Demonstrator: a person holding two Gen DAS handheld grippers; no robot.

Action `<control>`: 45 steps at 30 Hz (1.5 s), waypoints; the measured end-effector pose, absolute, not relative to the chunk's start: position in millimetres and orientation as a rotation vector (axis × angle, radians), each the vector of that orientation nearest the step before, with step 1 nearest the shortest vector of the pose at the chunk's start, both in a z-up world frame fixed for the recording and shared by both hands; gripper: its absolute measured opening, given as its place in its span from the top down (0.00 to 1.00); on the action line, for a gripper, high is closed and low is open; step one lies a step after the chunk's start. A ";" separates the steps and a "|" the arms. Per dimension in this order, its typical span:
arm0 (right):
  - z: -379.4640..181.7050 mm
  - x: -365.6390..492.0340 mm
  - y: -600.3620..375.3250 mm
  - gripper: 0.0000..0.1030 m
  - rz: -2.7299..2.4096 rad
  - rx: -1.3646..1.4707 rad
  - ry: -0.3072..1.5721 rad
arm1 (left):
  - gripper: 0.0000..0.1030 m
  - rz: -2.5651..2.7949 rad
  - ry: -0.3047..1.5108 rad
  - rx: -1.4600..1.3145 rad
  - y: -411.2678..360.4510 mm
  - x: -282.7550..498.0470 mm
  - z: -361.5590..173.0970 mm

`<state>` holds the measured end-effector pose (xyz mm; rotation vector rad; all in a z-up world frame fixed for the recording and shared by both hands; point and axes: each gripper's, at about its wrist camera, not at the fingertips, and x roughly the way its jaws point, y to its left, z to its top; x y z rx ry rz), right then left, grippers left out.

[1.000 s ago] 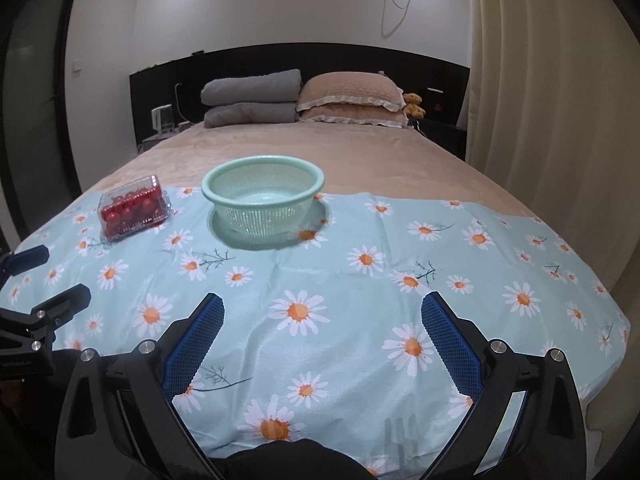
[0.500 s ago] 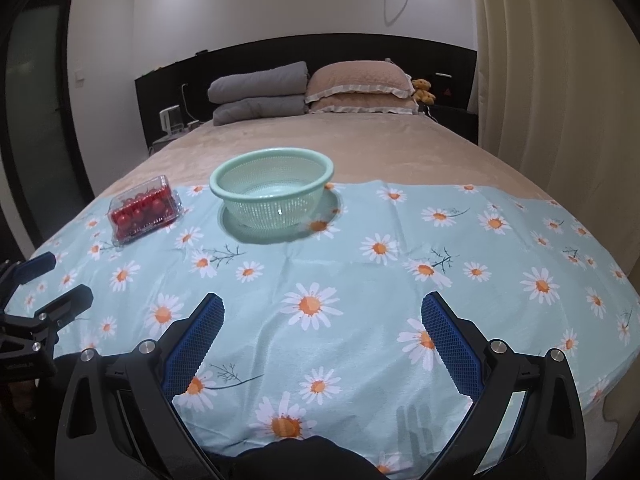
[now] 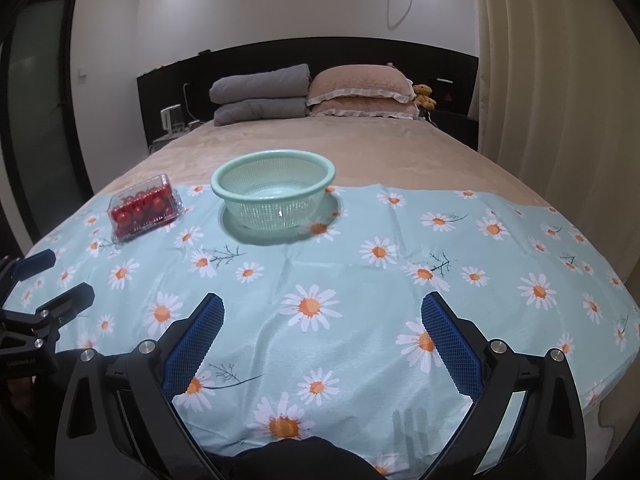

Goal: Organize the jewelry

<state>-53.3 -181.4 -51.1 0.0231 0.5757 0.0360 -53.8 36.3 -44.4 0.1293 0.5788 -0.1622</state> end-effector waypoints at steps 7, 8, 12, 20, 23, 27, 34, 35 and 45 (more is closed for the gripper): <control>-51.6 -53.7 -181.1 0.08 0.028 0.016 0.577 | 0.05 -0.178 0.600 0.094 41.0 -50.0 -46.7; -51.8 -53.2 -181.4 0.08 0.029 0.017 0.579 | 0.05 -0.180 0.607 0.086 42.2 -48.7 -47.4; -52.3 -52.3 -182.8 0.08 0.030 0.022 0.583 | 0.05 -0.188 0.632 0.055 47.0 -44.7 -49.9; -53.5 -52.9 -182.0 0.08 0.035 0.018 0.585 | 0.05 -0.181 0.636 0.082 43.4 -43.8 -52.1; -53.7 -52.6 -182.1 0.08 0.035 0.017 0.586 | 0.05 -0.178 0.634 0.095 41.2 -44.3 -52.6; -53.8 -52.5 -181.3 0.08 0.034 0.013 0.586 | 0.05 -0.182 0.635 0.093 40.8 -44.5 -52.5; -53.0 -53.2 -179.0 0.08 0.030 0.000 0.575 | 0.05 -0.183 0.640 0.092 40.7 -43.8 -53.0; -53.2 -52.8 -178.6 0.08 0.030 -0.003 0.576 | 0.05 -0.184 0.641 0.095 40.3 -43.8 -53.1; -51.7 -54.6 -176.4 0.08 0.022 -0.016 0.567 | 0.05 -0.178 0.642 0.111 37.6 -44.7 -53.8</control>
